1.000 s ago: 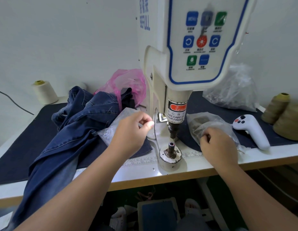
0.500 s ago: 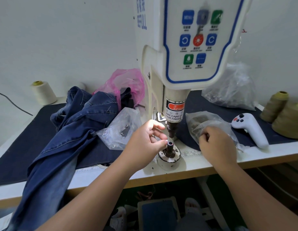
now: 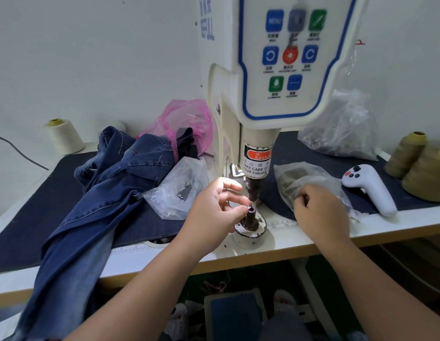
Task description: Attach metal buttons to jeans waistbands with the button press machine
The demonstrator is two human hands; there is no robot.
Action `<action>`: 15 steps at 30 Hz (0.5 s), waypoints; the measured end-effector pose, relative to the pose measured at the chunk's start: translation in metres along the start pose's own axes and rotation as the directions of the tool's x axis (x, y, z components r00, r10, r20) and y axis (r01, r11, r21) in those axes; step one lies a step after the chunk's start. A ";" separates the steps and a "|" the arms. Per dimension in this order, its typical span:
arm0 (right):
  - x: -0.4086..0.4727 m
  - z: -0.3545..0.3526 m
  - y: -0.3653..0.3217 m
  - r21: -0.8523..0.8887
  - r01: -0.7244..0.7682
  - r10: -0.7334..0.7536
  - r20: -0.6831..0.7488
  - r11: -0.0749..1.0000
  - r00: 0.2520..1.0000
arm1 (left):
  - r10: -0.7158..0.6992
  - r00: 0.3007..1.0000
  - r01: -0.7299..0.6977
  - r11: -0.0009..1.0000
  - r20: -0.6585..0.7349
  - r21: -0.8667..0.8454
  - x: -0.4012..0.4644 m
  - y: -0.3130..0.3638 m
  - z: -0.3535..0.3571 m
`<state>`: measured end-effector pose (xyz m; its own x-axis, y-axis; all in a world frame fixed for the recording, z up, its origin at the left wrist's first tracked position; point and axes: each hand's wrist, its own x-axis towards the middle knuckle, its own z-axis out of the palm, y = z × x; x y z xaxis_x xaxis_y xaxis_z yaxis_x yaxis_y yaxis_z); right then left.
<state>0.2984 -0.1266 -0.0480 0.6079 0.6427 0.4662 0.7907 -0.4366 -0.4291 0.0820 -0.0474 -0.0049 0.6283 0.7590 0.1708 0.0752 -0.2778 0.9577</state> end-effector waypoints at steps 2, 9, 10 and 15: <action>0.000 0.000 0.000 -0.001 0.003 -0.003 -0.001 1.000 1.000 | 0.002 1.000 -0.002 1.000 -0.008 0.000 -0.001 -0.001 0.000; 0.000 0.001 0.001 0.009 0.000 0.000 -0.001 1.000 1.000 | -0.003 1.000 0.002 1.000 -0.018 -0.021 -0.003 -0.002 0.002; 0.000 0.001 0.000 0.009 0.001 -0.001 0.000 1.000 1.000 | -0.003 1.000 0.003 1.000 -0.019 -0.024 -0.003 -0.001 0.002; 0.000 0.001 0.001 0.009 -0.004 0.004 0.008 1.000 1.000 | 0.000 1.000 0.000 1.000 -0.020 -0.016 -0.003 -0.001 0.003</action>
<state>0.2995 -0.1268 -0.0492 0.6108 0.6456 0.4584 0.7873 -0.4338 -0.4381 0.0817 -0.0513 -0.0066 0.6123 0.7709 0.1753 0.0629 -0.2686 0.9612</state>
